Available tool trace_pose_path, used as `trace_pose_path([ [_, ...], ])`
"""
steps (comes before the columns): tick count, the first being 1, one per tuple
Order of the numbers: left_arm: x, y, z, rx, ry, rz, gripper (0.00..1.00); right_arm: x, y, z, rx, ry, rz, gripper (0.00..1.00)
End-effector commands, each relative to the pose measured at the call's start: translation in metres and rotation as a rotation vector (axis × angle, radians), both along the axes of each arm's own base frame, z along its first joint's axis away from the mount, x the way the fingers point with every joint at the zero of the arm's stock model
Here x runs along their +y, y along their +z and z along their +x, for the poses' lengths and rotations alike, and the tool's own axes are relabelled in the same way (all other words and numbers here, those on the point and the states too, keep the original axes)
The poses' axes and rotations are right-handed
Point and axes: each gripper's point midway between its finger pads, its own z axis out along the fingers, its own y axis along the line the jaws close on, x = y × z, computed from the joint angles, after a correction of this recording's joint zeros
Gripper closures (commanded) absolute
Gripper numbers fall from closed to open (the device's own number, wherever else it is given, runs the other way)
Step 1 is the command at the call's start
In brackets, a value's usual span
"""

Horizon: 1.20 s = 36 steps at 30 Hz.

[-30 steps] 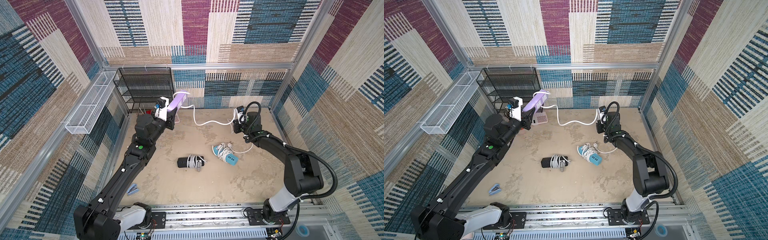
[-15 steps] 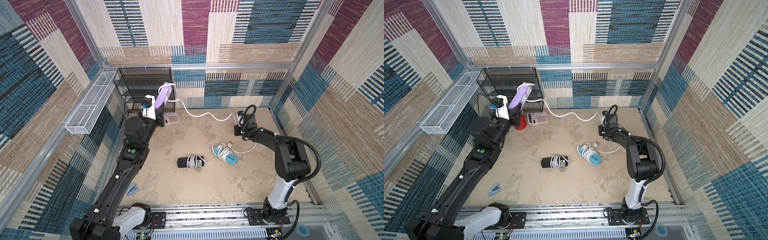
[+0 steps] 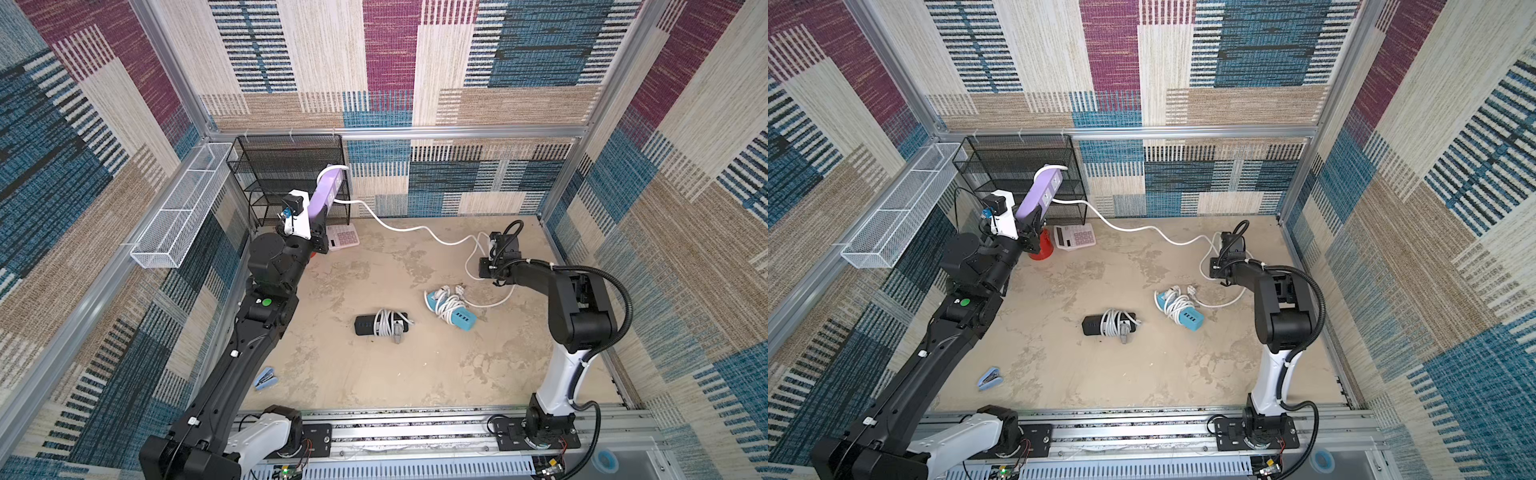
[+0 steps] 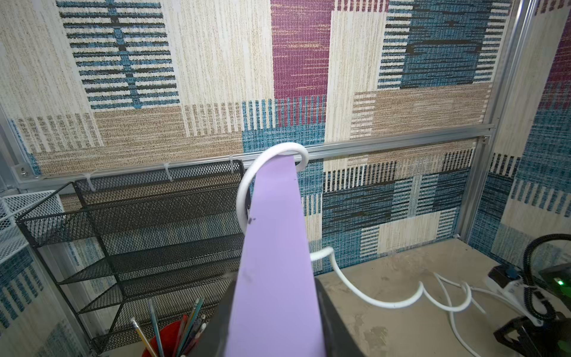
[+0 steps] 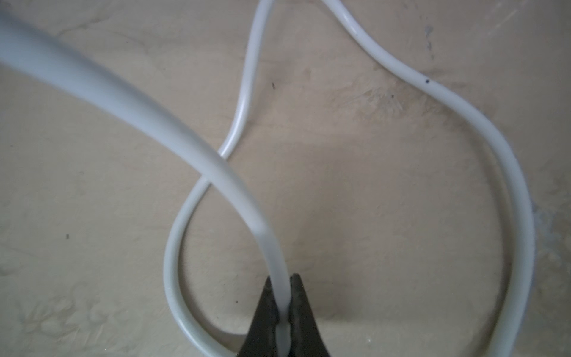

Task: Unwrap the cord wrapped around the power strip
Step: Unwrap the power cord from the power strip.

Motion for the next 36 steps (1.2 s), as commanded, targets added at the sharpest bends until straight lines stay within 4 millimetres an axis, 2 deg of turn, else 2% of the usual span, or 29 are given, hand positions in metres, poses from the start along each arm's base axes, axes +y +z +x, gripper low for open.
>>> trace_pose_path([
  [1, 0.001, 0.021, -0.004, -0.083, -0.002, -0.035, 1.00, -0.004, -0.009, -0.008, 0.039, -0.021, 0.004, 1.00],
  [12, -0.005, 0.017, 0.000, -0.063, -0.035, -0.040, 1.00, -0.005, -0.011, -0.008, 0.047, -0.021, 0.002, 1.00],
  [16, -0.010, 0.016, 0.001, -0.059, -0.063, -0.045, 1.00, 0.005, 0.000, -0.006, 0.012, 0.025, 0.044, 1.00],
  [17, -0.012, 0.015, 0.001, -0.057, -0.075, -0.046, 1.00, 0.009, 0.005, -0.006, -0.005, 0.041, 0.059, 0.95],
  [22, -0.026, 0.013, 0.002, -0.038, -0.158, -0.051, 1.00, 0.031, 0.044, -0.008, -0.112, 0.141, 0.127, 0.40],
  [25, -0.038, 0.009, 0.003, -0.013, -0.226, -0.052, 1.00, 0.041, 0.063, -0.012, -0.160, 0.180, 0.128, 0.15],
  [27, -0.049, 0.005, 0.005, 0.019, -0.285, -0.046, 1.00, 0.049, 0.073, -0.014, -0.185, 0.206, 0.130, 0.03],
  [31, -0.062, 0.000, 0.007, 0.059, -0.356, -0.054, 1.00, 0.058, 0.091, -0.020, -0.222, 0.230, 0.122, 0.01],
  [36, -0.066, -0.003, 0.008, 0.071, -0.375, -0.045, 1.00, 0.066, 0.124, -0.028, -0.273, 0.258, 0.111, 0.02],
])
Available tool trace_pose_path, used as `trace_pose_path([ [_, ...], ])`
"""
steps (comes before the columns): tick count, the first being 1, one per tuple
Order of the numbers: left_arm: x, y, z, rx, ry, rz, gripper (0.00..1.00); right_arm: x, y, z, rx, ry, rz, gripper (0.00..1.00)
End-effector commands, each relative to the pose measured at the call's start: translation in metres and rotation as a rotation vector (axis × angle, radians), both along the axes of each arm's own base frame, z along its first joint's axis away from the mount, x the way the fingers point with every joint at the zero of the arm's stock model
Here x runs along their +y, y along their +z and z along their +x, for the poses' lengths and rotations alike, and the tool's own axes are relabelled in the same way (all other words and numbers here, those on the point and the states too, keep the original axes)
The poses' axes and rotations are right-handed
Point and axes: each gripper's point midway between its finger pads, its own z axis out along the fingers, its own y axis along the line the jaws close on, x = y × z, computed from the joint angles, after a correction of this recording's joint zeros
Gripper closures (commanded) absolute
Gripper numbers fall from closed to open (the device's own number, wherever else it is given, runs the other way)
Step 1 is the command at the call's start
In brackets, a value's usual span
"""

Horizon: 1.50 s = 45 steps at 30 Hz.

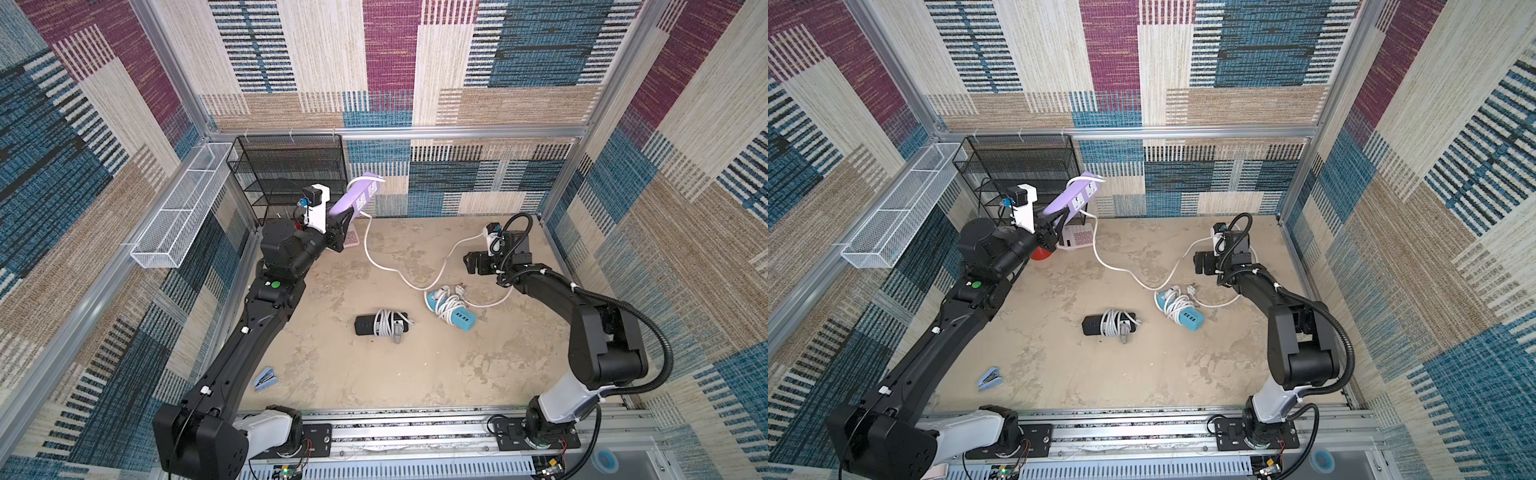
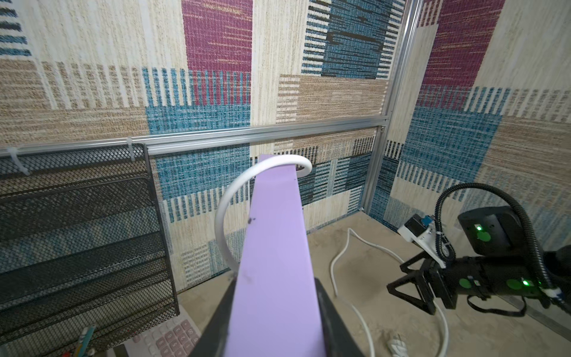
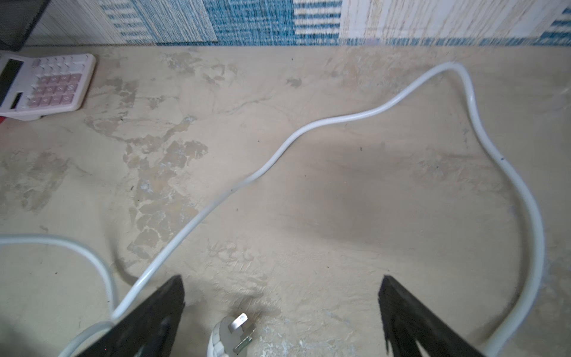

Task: Unwrap the cord wrapped around the power strip
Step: Unwrap the power cord from the power strip.

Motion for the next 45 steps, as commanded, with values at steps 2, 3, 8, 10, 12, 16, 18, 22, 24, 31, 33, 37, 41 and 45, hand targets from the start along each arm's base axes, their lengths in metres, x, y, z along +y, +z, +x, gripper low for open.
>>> trace_pose_path([
  [2, -0.007, 0.013, -0.004, -0.037, -0.053, -0.010, 1.00, 0.005, 0.032, -0.002, -0.066, 0.013, -0.015, 0.02],
  [3, -0.010, 0.012, -0.004, -0.033, -0.064, -0.012, 1.00, 0.008, 0.041, -0.003, -0.086, 0.019, -0.009, 0.02],
  [8, -0.022, 0.010, -0.007, -0.014, -0.131, -0.015, 1.00, 0.048, 0.086, -0.017, -0.235, 0.174, 0.056, 0.02],
  [10, -0.029, 0.009, -0.010, -0.007, -0.165, -0.014, 1.00, 0.078, 0.106, -0.031, -0.327, 0.301, 0.079, 0.02],
  [12, -0.035, 0.009, -0.013, -0.003, -0.201, -0.013, 1.00, 0.106, 0.127, -0.048, -0.429, 0.420, 0.101, 0.02],
  [16, -0.047, 0.012, -0.022, 0.007, -0.273, -0.026, 1.00, 0.140, 0.162, -0.077, -0.613, 0.590, 0.175, 0.02],
  [18, -0.054, 0.014, -0.028, 0.016, -0.329, -0.036, 1.00, 0.151, 0.178, -0.090, -0.724, 0.634, 0.195, 0.02],
  [22, -0.061, 0.018, -0.035, 0.027, -0.381, -0.054, 1.00, 0.165, 0.191, -0.106, -0.888, 0.680, 0.230, 0.02],
  [24, -0.065, 0.020, -0.038, 0.028, -0.405, -0.066, 1.00, 0.172, 0.196, -0.108, -0.969, 0.674, 0.240, 0.02],
  [31, -0.073, 0.020, -0.044, 0.037, -0.447, -0.070, 1.00, 0.204, 0.205, -0.097, -1.152, 0.686, 0.248, 0.01],
  [33, -0.074, 0.021, -0.045, 0.035, -0.455, -0.070, 1.00, 0.211, 0.209, -0.089, -1.171, 0.684, 0.265, 0.00],
  [37, -0.077, 0.022, -0.048, 0.039, -0.472, -0.075, 1.00, 0.219, 0.213, -0.078, -1.220, 0.664, 0.294, 0.02],
  [41, -0.076, 0.026, -0.051, 0.029, -0.477, -0.078, 1.00, 0.226, 0.212, -0.069, -1.231, 0.652, 0.326, 0.05],
  [45, -0.076, 0.030, -0.055, 0.026, -0.492, -0.092, 1.00, 0.231, 0.209, -0.060, -1.239, 0.636, 0.356, 0.10],
])
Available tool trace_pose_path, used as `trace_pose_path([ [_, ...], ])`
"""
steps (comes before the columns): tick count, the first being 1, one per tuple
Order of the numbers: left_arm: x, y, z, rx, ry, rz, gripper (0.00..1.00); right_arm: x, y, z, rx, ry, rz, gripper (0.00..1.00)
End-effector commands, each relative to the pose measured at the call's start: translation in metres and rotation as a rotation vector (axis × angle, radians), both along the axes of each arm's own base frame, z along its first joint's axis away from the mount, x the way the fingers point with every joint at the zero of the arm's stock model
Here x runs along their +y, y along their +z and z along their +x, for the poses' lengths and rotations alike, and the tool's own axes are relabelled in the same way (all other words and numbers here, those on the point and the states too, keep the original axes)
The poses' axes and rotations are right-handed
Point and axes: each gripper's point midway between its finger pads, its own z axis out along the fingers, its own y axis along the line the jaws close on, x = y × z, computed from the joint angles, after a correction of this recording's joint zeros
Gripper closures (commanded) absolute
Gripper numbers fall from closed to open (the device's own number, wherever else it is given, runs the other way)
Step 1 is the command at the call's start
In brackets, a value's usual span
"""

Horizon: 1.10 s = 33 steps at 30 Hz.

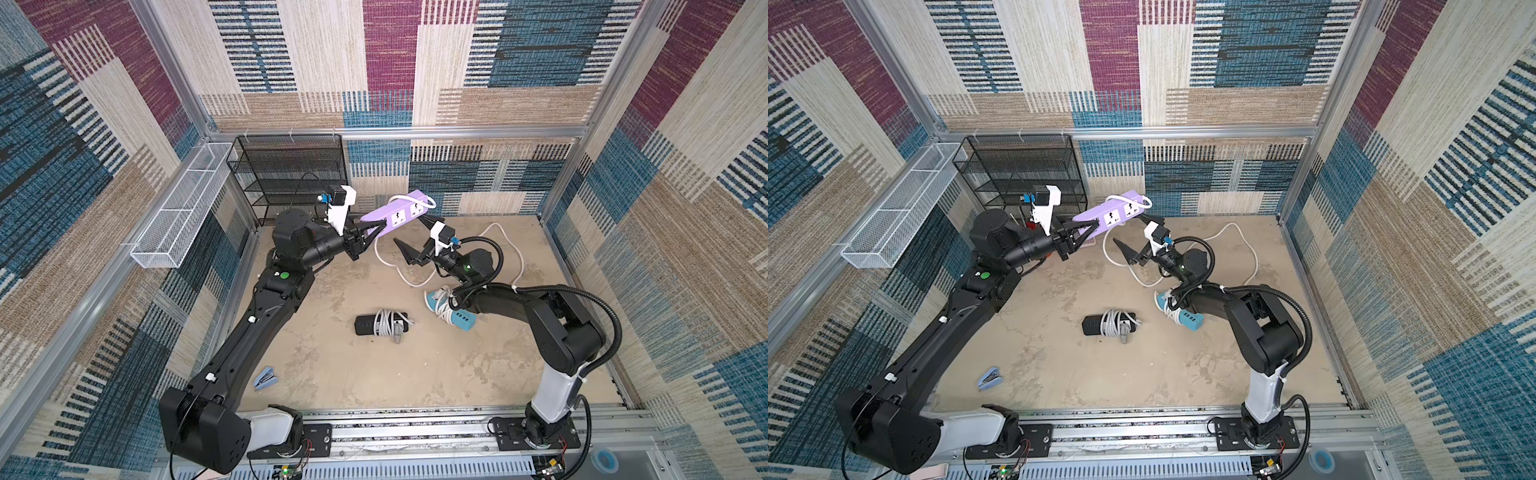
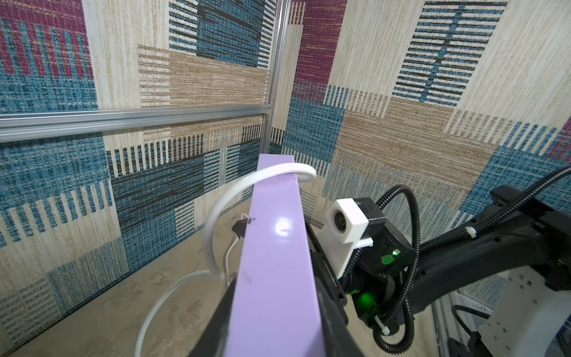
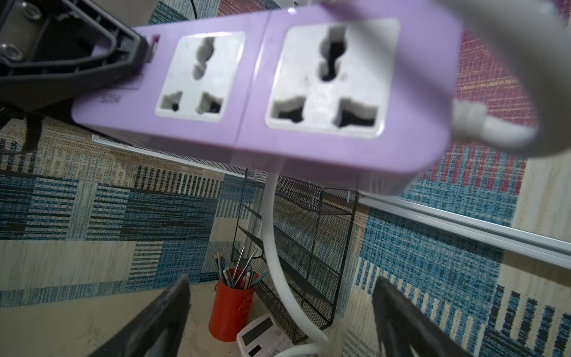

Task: Unwrap the cord wrapped around the power strip
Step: Unwrap the power cord from the power strip.

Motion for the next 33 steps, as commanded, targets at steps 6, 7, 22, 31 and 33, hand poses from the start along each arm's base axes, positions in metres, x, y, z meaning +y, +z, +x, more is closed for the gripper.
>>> trace_pose_path([
  [6, -0.001, 0.024, -0.010, -0.061, -0.037, -0.049, 1.00, 0.008, 0.017, 0.011, -0.024, 0.023, 0.088, 0.22],
  [7, -0.001, 0.024, -0.011, -0.062, -0.038, -0.051, 1.00, 0.009, 0.017, 0.013, -0.020, 0.027, 0.089, 0.23],
  [22, -0.002, 0.029, -0.016, -0.067, -0.063, -0.065, 1.00, 0.022, 0.006, 0.030, 0.051, 0.055, 0.072, 0.73],
  [31, 0.002, 0.029, -0.015, -0.083, -0.040, -0.059, 1.00, 0.006, 0.003, 0.023, 0.090, -0.006, 0.075, 1.00],
  [33, 0.002, 0.029, -0.015, -0.082, -0.044, -0.059, 1.00, 0.000, 0.002, 0.023, 0.102, -0.025, 0.073, 1.00],
])
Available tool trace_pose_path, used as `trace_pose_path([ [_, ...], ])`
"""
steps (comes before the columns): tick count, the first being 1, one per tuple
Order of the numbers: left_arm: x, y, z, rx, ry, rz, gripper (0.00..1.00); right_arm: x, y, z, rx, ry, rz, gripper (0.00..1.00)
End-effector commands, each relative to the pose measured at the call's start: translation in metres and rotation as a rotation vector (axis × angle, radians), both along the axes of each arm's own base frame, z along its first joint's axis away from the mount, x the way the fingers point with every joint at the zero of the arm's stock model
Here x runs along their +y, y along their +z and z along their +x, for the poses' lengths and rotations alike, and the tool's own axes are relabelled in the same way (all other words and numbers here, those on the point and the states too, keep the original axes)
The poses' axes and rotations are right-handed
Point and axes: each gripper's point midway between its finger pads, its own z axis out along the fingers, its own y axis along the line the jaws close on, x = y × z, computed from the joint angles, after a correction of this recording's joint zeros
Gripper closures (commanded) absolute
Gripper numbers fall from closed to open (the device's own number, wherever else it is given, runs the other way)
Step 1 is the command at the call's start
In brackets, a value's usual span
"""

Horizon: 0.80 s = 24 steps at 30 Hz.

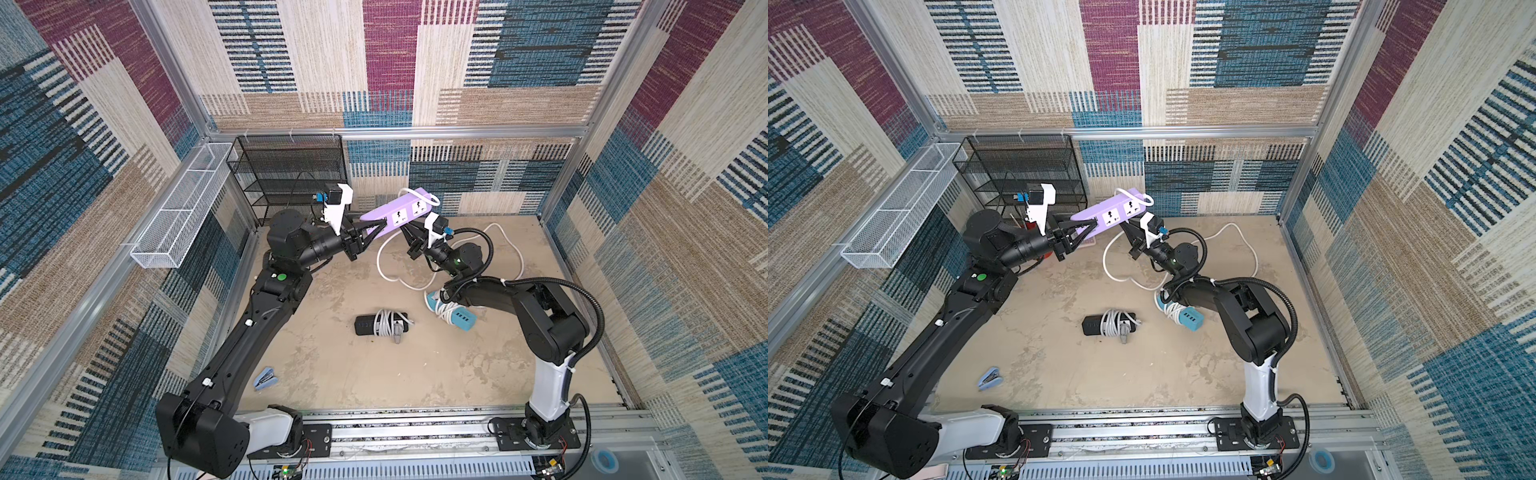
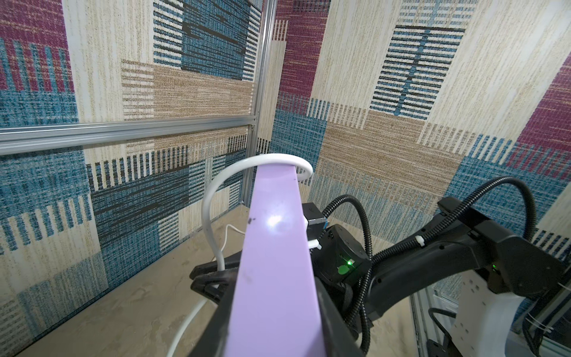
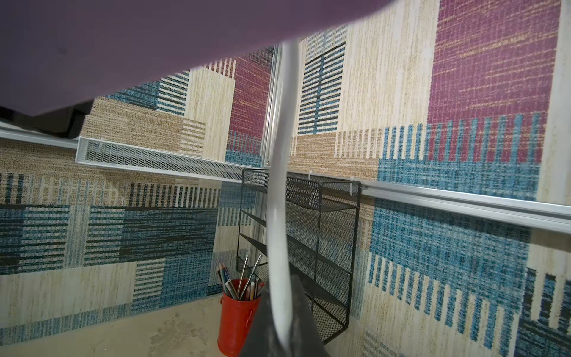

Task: Unwrap the cord wrapped around the power strip
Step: Unwrap the power cord from the power strip.

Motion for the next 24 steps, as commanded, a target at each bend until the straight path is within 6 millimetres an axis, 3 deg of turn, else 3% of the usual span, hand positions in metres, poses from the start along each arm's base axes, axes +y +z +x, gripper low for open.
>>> trace_pose_path([
  [1, 0.001, 0.014, -0.004, -0.066, -0.001, -0.019, 1.00, -0.013, 0.003, 0.003, 0.017, -0.049, 0.012, 1.00],
  [5, 0.000, 0.012, -0.004, -0.059, -0.013, -0.018, 1.00, -0.031, 0.013, 0.017, 0.029, -0.098, -0.001, 1.00],
  [11, -0.006, 0.006, -0.001, -0.032, -0.041, -0.017, 1.00, -0.051, 0.063, 0.042, -0.038, -0.164, -0.029, 1.00],
  [16, -0.003, 0.000, 0.006, -0.034, 0.002, 0.006, 1.00, -0.077, 0.094, 0.041, -0.081, -0.225, -0.032, 1.00],
  [20, 0.003, 0.001, 0.009, -0.044, 0.049, 0.015, 1.00, -0.113, 0.090, 0.032, -0.059, -0.313, -0.024, 1.00],
  [24, 0.012, 0.000, 0.014, -0.056, 0.111, 0.031, 1.00, -0.148, 0.074, 0.021, -0.007, -0.408, -0.037, 1.00],
])
